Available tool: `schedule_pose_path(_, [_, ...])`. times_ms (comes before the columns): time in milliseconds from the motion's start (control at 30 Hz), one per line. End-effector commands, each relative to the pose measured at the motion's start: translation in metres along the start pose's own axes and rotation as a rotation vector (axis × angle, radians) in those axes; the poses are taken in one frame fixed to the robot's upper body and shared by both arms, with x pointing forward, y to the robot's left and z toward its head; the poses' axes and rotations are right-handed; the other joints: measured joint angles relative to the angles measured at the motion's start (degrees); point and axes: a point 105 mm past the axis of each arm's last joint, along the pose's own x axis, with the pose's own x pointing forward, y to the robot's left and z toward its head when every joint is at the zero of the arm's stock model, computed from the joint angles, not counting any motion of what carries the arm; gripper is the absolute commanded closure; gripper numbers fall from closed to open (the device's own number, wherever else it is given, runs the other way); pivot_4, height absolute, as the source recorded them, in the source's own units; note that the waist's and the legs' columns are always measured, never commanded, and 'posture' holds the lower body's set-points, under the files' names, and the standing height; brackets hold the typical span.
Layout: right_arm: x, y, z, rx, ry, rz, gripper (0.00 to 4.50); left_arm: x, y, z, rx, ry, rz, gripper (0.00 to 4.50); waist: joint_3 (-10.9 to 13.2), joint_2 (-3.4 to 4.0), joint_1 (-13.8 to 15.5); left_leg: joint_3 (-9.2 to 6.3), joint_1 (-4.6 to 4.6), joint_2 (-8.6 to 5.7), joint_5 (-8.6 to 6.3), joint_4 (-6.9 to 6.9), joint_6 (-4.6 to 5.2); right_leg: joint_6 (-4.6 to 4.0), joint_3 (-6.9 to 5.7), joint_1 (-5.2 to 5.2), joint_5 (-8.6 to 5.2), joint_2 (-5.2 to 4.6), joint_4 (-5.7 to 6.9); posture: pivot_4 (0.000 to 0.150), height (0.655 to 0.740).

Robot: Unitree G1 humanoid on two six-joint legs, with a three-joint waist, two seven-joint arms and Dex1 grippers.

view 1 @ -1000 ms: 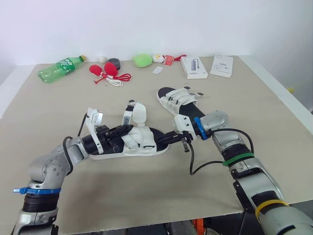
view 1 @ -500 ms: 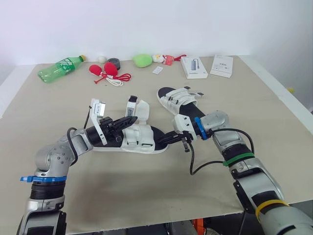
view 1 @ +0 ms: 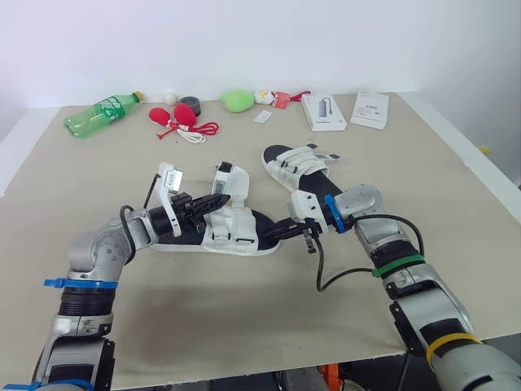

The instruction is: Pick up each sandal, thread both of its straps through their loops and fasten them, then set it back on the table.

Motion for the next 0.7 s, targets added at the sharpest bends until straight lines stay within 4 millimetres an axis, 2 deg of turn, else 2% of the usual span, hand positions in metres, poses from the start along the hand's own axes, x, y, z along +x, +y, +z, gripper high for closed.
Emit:
schedule_pose_path(33, [-0.004,0.001,0.002,-0.014,0.003,-0.009,4.5,0.002,0.001,0.01,0.062,-0.023,0.0,4.42,0.0,0.0,0.0,0.0,0.0,0.0,0.0,0.0,0.0,0.0,0.0,0.0,0.0,0.0,0.0,0.15,0.74])
schedule_pose_path(233, [-0.006,0.001,0.002,-0.011,0.007,-0.016,4.5,0.006,-0.002,0.015,0.074,-0.043,-0.032,4.42,0.0,0.0,0.0,0.0,0.0,0.0,0.0,0.01,0.0,0.02,0.01,0.0,0.02,0.0,0.0,0.15,0.74])
schedule_pose_path(333, [-0.006,0.001,0.002,-0.011,0.007,-0.02,4.5,0.008,-0.01,0.025,0.075,-0.074,-0.076,4.42,0.0,0.0,0.0,0.0,0.0,-0.01,0.0,0.01,0.0,0.02,0.0,0.0,0.02,-0.01,0.0,0.15,0.74])
schedule_pose_path(500, [-0.007,0.001,0.001,-0.01,0.009,-0.02,4.5,0.01,-0.028,0.03,0.107,-0.058,-0.155,4.42,0.0,0.0,0.0,0.0,0.0,-0.01,0.0,0.0,0.0,0.02,0.01,0.0,0.01,-0.01,0.0,0.15,0.74])
schedule_pose_path(700, [-0.005,0.0,0.002,-0.013,0.007,-0.02,4.5,0.014,-0.014,0.02,0.101,-0.019,-0.113,4.42,0.0,0.0,0.0,0.0,-0.01,-0.02,0.0,0.01,0.0,0.03,0.01,0.0,0.01,-0.01,-0.01,0.15,0.74])
